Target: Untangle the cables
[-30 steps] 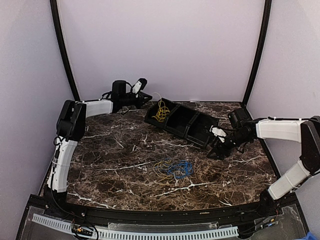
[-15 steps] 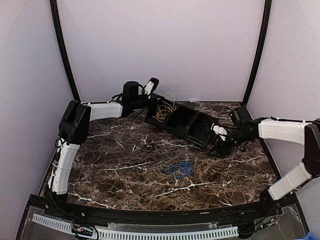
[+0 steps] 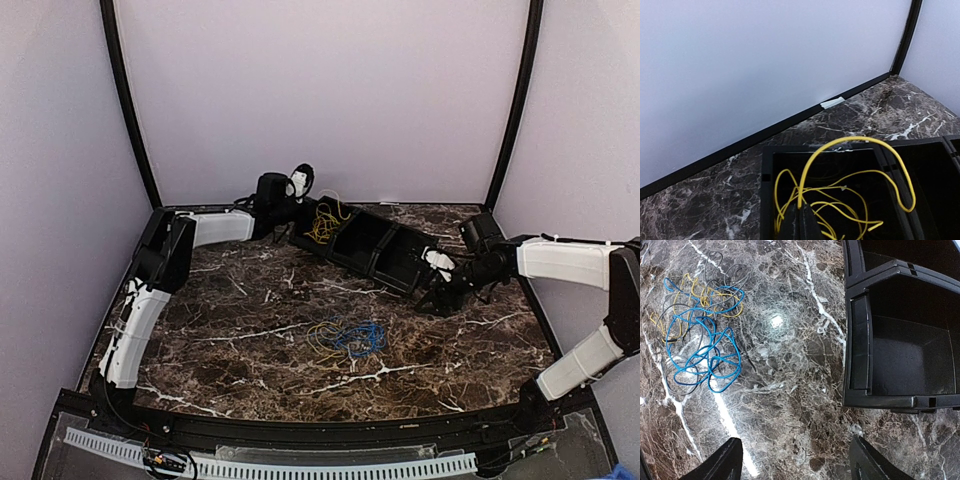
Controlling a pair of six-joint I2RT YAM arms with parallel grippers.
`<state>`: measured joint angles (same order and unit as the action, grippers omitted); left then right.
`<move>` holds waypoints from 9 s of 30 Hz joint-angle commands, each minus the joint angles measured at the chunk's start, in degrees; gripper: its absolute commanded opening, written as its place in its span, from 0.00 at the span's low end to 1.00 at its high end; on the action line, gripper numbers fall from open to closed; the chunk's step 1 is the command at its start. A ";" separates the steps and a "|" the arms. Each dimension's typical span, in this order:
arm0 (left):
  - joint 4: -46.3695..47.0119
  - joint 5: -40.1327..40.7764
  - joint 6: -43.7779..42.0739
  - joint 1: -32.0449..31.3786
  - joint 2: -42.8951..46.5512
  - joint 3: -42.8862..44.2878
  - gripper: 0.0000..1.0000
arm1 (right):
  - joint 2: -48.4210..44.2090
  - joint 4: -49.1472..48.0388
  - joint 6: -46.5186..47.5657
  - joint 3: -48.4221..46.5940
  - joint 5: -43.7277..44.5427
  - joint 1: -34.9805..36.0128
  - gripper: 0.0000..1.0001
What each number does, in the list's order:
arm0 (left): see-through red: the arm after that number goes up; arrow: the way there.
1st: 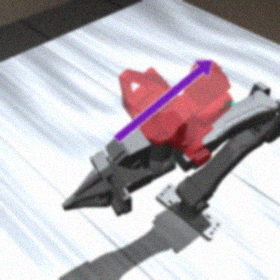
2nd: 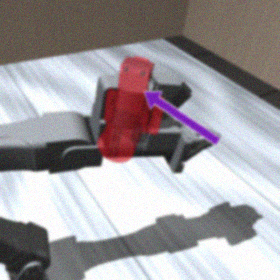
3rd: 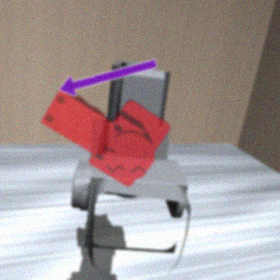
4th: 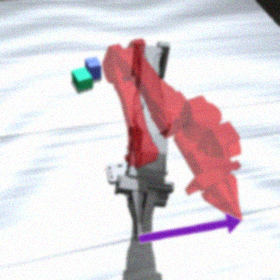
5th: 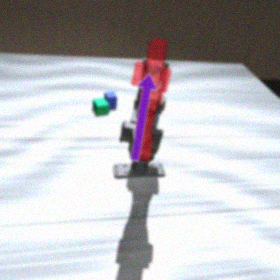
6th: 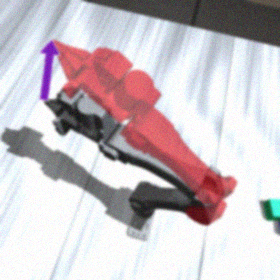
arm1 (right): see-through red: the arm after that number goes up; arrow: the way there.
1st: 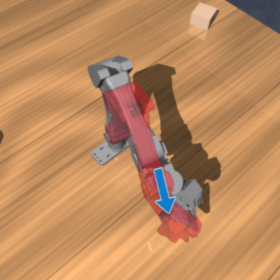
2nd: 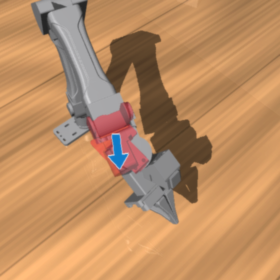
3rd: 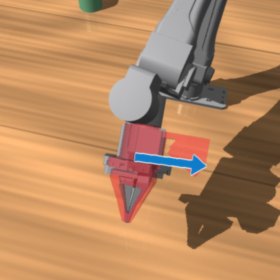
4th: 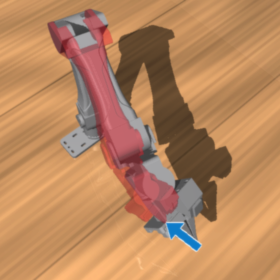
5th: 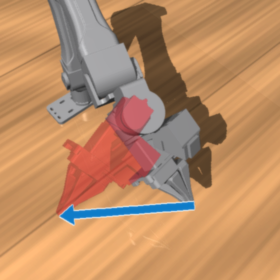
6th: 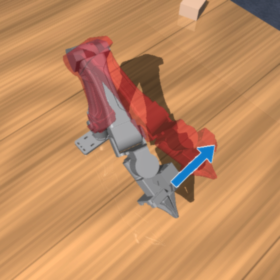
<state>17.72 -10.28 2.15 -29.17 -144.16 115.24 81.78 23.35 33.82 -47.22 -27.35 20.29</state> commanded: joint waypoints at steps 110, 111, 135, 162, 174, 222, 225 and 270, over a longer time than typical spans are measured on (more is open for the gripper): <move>8.82 7.03 36.43 -26.58 46.62 -73.67 0.37 | 11.64 -0.25 8.36 -14.23 5.37 27.54 0.74; 9.00 7.07 36.70 -26.56 46.26 -73.65 0.35 | 12.13 -0.57 8.09 -14.35 5.38 27.93 0.74; 2.86 15.02 21.71 -26.98 68.26 -73.33 0.00 | 15.10 -7.03 0.62 -17.59 9.23 32.13 0.75; -3.56 24.56 17.32 -27.13 82.97 -55.46 0.00 | 24.04 -16.61 -11.33 -24.97 -15.81 31.65 0.43; -4.79 26.75 4.47 -27.17 83.44 -32.60 0.00 | 32.33 -17.69 -14.23 -24.30 -14.61 31.56 0.18; 2.81 51.20 -17.47 -27.15 91.55 -44.75 0.00 | 28.73 -1.55 -1.21 -28.37 -8.75 26.21 0.57; 0.15 51.69 -10.24 -27.09 91.62 -52.20 0.00 | 27.47 8.90 4.01 -31.99 -11.39 26.24 0.59; 7.09 20.71 13.00 -16.10 85.74 -76.17 0.00 | 34.36 5.47 -10.72 -45.82 -14.70 29.10 0.64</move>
<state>25.58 4.95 15.59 -45.54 -62.94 39.40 113.56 32.67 27.83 -90.37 -34.72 48.88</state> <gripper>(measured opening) 0.020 0.635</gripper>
